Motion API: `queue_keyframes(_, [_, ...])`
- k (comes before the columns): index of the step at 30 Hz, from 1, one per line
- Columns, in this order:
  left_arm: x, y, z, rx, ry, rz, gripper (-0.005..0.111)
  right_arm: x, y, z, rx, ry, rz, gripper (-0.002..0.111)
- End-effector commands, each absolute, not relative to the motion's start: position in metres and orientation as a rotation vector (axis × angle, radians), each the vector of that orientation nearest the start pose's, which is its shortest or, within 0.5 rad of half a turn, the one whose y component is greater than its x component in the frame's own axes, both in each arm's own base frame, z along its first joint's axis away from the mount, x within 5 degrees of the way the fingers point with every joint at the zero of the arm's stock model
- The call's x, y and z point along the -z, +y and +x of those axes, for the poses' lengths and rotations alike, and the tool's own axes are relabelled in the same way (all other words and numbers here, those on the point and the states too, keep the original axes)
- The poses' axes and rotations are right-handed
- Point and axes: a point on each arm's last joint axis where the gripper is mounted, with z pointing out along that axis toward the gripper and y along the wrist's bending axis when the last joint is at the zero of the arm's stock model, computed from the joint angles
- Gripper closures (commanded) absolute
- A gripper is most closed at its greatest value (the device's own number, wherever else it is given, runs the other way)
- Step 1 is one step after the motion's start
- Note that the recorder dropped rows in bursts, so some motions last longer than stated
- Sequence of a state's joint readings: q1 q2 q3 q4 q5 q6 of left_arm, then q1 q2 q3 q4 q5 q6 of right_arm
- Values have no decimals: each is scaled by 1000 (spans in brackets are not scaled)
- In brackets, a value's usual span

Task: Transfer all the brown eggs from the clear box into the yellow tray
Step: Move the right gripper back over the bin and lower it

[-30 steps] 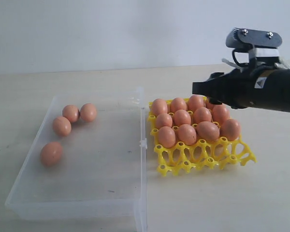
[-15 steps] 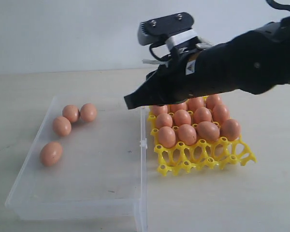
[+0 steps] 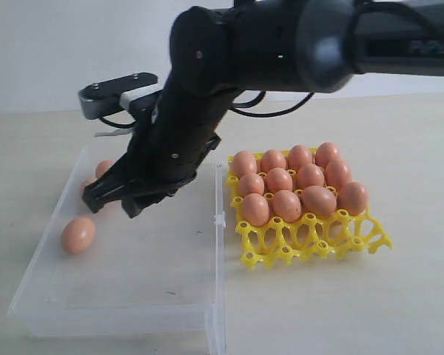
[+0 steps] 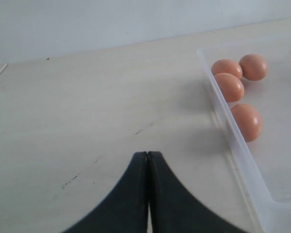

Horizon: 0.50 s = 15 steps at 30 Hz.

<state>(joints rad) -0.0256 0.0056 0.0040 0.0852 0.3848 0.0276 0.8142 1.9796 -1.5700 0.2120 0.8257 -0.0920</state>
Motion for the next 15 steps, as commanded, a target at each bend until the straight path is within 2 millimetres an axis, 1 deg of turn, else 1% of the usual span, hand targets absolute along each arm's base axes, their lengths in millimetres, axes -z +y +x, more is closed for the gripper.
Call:
queue_keyframes(1, [-179, 1, 53, -74, 1859, 100, 107, -221, 351, 290, -513, 2606, -1112, 58])
queue_keyframes(4, [-179, 1, 53, -74, 1859, 100, 107, -214, 367, 297, -546, 2635, -1058, 52])
queue_keyframes(7, [-179, 1, 53, -74, 1859, 100, 107, -207, 380, 307, -582, 2659, -973, 52])
queue_keyframes(11, [-179, 1, 53, -74, 1859, 100, 107, -205, 394, 319, -629, 2668, -850, 52])
queue_keyframes(15, [-179, 1, 53, -74, 1859, 100, 107, -198, 407, 328, -694, 2688, -743, 52])
